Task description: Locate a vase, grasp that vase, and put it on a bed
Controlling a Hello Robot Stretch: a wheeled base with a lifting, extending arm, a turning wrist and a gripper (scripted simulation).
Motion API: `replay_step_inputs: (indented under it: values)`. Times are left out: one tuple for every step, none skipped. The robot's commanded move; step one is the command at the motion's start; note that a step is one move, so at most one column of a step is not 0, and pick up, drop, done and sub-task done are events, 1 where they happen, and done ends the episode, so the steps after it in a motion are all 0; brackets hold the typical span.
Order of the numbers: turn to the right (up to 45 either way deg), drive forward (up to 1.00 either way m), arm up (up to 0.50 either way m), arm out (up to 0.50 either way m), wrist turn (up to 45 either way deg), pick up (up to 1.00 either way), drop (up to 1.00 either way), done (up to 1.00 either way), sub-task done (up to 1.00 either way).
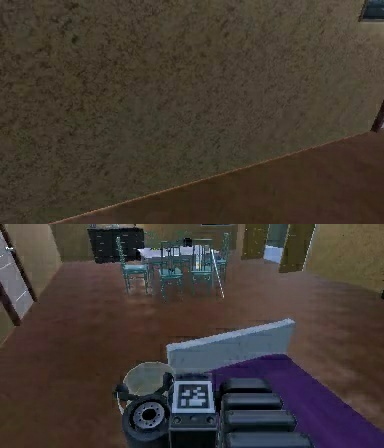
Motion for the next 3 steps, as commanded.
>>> replay_step_inputs:
  values:
    - [45.0,0.00,0.00,0.00,0.0,0.00,0.00,0.00,0.00]
    - [36.0,0.00,0.00,0.00,0.0,0.00,0.00,0.00,0.00]
    - [0.0,0.20,0.00,0.00,0.0,0.00,0.00,0.00,0.00]
